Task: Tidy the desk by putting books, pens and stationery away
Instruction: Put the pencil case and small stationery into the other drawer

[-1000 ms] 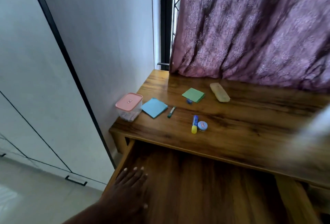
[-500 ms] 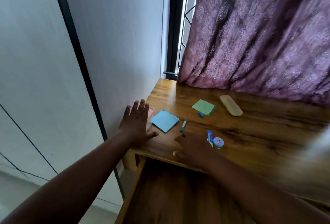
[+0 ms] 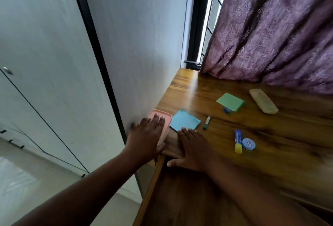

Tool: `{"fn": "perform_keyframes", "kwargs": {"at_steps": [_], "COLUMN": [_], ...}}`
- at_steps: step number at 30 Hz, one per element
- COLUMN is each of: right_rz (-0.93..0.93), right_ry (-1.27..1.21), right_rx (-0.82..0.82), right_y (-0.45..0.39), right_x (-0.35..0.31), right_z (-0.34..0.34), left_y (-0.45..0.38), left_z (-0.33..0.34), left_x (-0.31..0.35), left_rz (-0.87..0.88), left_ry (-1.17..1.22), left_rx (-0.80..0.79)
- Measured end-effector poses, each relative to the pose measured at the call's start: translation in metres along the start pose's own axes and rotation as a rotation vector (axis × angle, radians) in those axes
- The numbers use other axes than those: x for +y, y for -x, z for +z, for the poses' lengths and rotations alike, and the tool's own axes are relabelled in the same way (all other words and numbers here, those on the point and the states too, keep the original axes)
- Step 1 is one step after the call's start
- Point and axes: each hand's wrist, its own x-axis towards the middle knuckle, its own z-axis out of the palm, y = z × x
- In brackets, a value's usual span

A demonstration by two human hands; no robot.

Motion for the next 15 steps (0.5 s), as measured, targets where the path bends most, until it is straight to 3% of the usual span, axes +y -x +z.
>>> {"fn": "perform_keyframes", "kwargs": {"at_steps": [12, 15], "right_rz": [-0.275, -0.351], "right_ry": [0.028, 0.049], "right_rx": [0.591, 0.561], "right_y": [0.123, 0.176], "right_x": [-0.003, 0.005], "right_z": [0.014, 0.031], "left_y": [0.127, 0.156], "left_z": [-0.031, -0.026], "left_x": [0.040, 0.060], "left_rz": [0.046, 0.095], "left_ry": [0.299, 0.392], "left_rx": [0.157, 0.094]}}
